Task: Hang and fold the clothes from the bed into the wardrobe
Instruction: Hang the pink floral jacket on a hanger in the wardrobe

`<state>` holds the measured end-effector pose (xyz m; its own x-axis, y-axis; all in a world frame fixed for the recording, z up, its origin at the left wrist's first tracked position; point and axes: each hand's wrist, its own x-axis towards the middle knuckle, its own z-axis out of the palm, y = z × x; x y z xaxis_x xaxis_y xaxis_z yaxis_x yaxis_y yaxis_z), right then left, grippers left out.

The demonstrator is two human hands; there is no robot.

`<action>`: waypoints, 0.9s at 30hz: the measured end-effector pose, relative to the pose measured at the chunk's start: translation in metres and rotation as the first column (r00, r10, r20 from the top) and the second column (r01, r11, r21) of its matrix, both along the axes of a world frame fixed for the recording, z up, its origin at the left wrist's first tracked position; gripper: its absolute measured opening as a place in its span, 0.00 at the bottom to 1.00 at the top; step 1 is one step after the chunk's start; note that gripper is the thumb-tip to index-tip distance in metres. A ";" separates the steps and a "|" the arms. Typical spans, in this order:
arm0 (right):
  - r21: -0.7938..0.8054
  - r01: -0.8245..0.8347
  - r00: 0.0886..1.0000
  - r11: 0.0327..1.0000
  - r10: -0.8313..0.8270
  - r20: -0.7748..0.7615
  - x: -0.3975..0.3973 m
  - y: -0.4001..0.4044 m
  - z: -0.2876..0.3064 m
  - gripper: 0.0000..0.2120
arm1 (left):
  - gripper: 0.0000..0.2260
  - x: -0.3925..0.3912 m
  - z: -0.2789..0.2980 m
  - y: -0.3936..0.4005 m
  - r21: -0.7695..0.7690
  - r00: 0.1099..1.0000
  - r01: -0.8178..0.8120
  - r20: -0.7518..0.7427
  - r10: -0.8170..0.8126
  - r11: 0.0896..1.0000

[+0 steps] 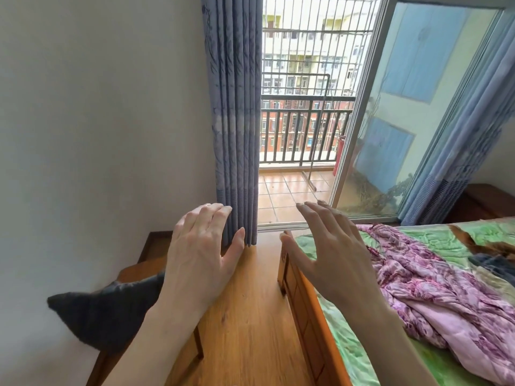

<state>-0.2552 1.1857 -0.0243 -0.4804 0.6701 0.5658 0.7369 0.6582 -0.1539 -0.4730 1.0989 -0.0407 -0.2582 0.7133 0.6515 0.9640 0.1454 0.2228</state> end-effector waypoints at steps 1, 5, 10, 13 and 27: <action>0.000 0.001 1.000 1.000 -0.001 -0.002 -0.005 0.014 -0.001 0.31 | 0.23 -0.007 -0.002 0.015 0.005 1.000 0.004 -0.004 -0.004 1.000; -0.008 0.025 1.000 1.000 -0.025 0.002 -0.032 0.076 -0.005 0.31 | 0.22 -0.037 -0.008 0.082 0.041 1.000 0.013 -0.027 -0.012 0.999; 0.004 0.052 0.999 0.999 -0.052 -0.001 -0.076 0.162 -0.006 0.31 | 0.24 -0.082 -0.009 0.168 0.043 1.000 0.029 -0.009 -0.029 0.999; 0.001 0.066 0.998 0.998 -0.066 0.004 -0.107 0.211 -0.006 0.30 | 0.25 -0.111 -0.009 0.218 0.045 0.999 0.040 -0.014 -0.039 0.998; -0.046 0.112 0.994 0.993 -0.112 -0.001 -0.176 0.378 -0.018 0.29 | 0.26 -0.191 -0.017 0.396 -0.005 0.994 0.109 -0.004 -0.109 0.994</action>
<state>-0.4316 1.5636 -0.0420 -0.3989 0.7446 0.5353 0.8048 0.5640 -0.1847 -0.6636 1.4946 -0.0579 -0.1763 0.7404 0.6486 0.9750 0.0408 0.2184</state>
